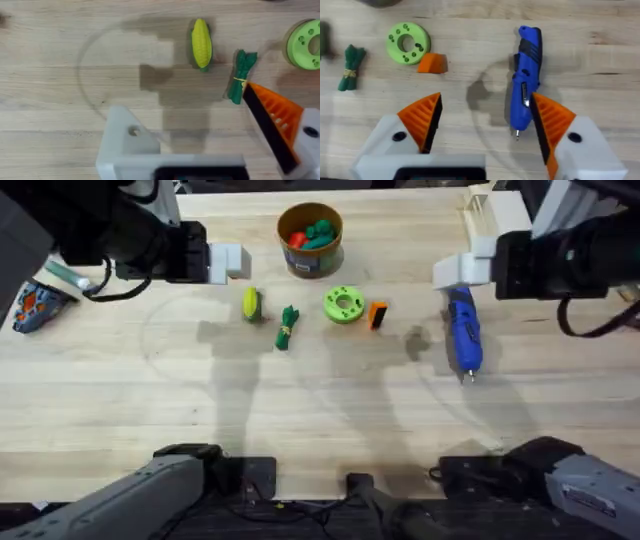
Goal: Pick up the gripper from the table and insert it into the empty holder that is missing its gripper. Then pick up a screw, insert it into the mounting hole, and use the screwdriver to tighten it. Finally, clean up the table by picking up the vegetable and placing it into the bucket.
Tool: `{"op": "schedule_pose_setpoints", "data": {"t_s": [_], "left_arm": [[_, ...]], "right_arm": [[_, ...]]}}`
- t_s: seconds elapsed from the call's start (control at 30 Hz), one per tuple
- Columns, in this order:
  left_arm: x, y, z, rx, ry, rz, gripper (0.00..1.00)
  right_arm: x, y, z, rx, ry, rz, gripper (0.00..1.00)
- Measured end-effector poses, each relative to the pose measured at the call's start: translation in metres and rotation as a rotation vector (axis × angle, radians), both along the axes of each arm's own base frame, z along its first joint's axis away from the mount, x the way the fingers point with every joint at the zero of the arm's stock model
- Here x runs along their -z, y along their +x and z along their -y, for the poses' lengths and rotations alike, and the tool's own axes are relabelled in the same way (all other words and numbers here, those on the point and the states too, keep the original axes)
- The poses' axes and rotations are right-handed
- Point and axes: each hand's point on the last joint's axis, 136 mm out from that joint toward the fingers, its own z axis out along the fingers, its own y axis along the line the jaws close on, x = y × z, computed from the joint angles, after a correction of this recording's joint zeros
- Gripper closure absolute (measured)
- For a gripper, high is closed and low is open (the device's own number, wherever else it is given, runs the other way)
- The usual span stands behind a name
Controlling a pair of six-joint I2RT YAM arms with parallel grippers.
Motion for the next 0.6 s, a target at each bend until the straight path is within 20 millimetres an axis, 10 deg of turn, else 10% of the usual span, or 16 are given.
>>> {"op": "schedule_pose_setpoints", "data": {"t_s": [0.6], "left_arm": [[0.004,-0.009,0.019,0.065,0.001,-0.038,0.015]], "right_arm": [[0.0,0.0,-0.001,0.028,0.014,0.0,0.01]]}}
